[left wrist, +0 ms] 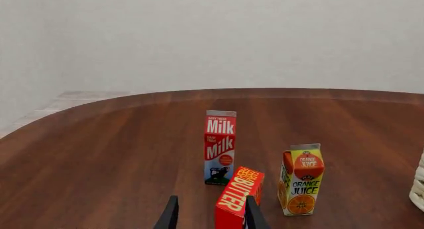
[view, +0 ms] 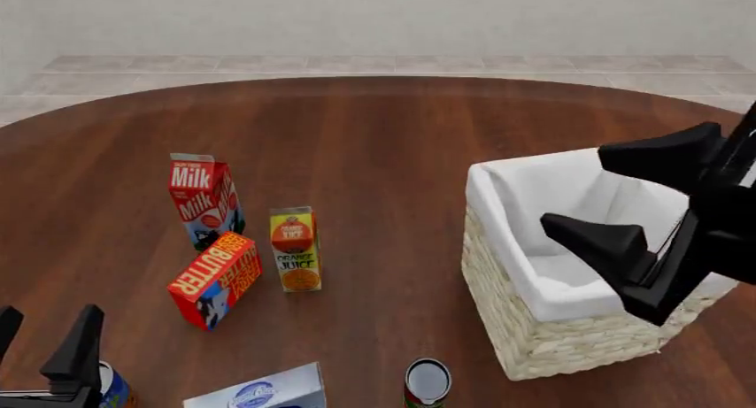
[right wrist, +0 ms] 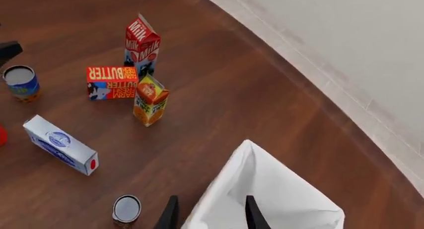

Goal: Pick up the tomato sauce, and put it in the basket.

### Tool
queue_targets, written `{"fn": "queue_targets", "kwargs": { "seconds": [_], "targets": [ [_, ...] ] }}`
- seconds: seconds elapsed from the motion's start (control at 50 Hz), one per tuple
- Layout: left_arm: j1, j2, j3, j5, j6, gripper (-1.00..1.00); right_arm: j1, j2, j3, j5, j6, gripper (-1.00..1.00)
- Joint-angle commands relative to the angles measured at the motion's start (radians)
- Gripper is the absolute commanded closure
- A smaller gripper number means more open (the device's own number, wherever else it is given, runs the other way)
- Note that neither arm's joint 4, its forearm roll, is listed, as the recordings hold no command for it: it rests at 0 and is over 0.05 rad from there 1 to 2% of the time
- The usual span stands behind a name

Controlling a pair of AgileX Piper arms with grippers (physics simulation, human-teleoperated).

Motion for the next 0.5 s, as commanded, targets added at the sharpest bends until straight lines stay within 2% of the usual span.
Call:
{"fn": "queue_targets", "kwargs": {
  "seconds": [0.02, 0.1, 0.5],
  "targets": [
    [-0.001, 0.001, -0.003, 0.002, 0.0, -1.0, 0.051, 0.147, -0.118, 0.075, 0.016, -1.0],
    [0.0, 0.0, -0.003, 0.002, 0.0, -1.0, 0.048, 0.173, -0.153, 0.095, 0.013, -1.0],
    [0.0, 0.0, -0.003, 0.002, 0.0, -1.0, 0.104, 0.368, -0.262, 0.125, 0.092, -1.0]
  ]
}}
